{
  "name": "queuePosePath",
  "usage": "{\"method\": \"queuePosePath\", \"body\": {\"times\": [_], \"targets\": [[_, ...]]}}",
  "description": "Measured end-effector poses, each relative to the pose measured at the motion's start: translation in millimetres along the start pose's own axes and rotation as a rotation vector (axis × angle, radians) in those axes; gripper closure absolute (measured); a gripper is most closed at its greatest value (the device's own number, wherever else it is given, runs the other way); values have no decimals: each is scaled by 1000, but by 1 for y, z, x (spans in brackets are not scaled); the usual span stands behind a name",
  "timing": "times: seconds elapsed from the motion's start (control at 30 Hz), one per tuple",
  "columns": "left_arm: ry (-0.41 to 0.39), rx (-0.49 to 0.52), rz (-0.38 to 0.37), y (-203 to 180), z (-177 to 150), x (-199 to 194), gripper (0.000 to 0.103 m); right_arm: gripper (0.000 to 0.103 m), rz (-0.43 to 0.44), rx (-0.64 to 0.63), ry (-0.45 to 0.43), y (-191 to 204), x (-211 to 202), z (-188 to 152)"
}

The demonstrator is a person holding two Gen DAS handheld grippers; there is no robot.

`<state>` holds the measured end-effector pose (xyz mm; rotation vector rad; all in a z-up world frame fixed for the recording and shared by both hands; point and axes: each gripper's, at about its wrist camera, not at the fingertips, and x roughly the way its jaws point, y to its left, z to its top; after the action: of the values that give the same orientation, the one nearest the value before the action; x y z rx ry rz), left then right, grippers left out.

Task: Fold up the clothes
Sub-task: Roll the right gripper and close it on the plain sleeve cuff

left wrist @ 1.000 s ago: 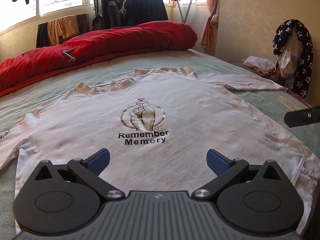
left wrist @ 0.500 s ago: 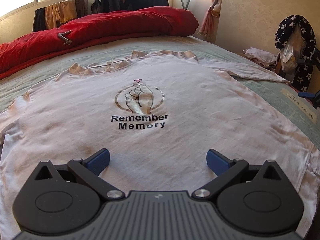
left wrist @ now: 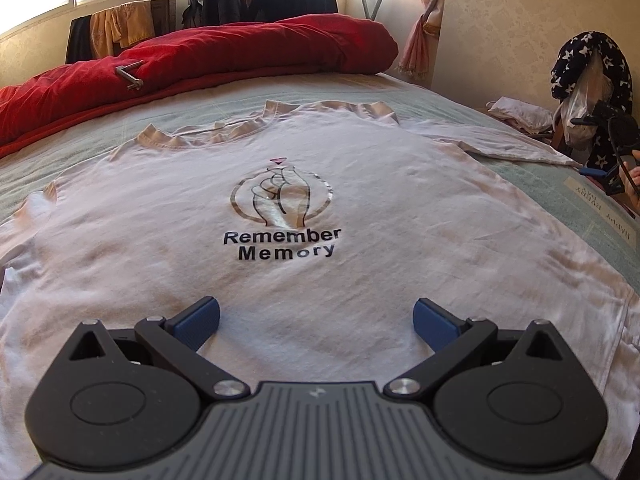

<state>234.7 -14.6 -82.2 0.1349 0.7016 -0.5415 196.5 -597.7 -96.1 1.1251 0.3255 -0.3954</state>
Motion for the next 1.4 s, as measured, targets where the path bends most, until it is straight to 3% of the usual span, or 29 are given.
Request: {"method": "queuePosePath", "body": {"times": [0.07, 0.2, 0.77, 1.1, 1.3, 1.37, 1.4], "targets": [[0, 6, 3, -1, 0, 1, 1, 34, -18, 7, 4, -6, 11, 3], [0, 12, 6, -1, -1, 1, 1, 38, -8, 40, -7, -18, 23, 6], [-5, 24, 12, -2, -3, 3, 1, 40, 11, 12, -129, -33, 49, 18], [-7, 25, 12, -2, -3, 4, 1, 42, -69, -117, -138, -19, 68, 22], [-8, 26, 12, -3, -4, 4, 1, 62, -123, -125, -147, -20, 72, 25], [-8, 26, 12, -3, -4, 4, 1, 76, -152, -113, -142, -22, 73, 27], [-8, 26, 12, -3, -4, 4, 1, 88, -167, -106, -138, -23, 74, 28]]}}
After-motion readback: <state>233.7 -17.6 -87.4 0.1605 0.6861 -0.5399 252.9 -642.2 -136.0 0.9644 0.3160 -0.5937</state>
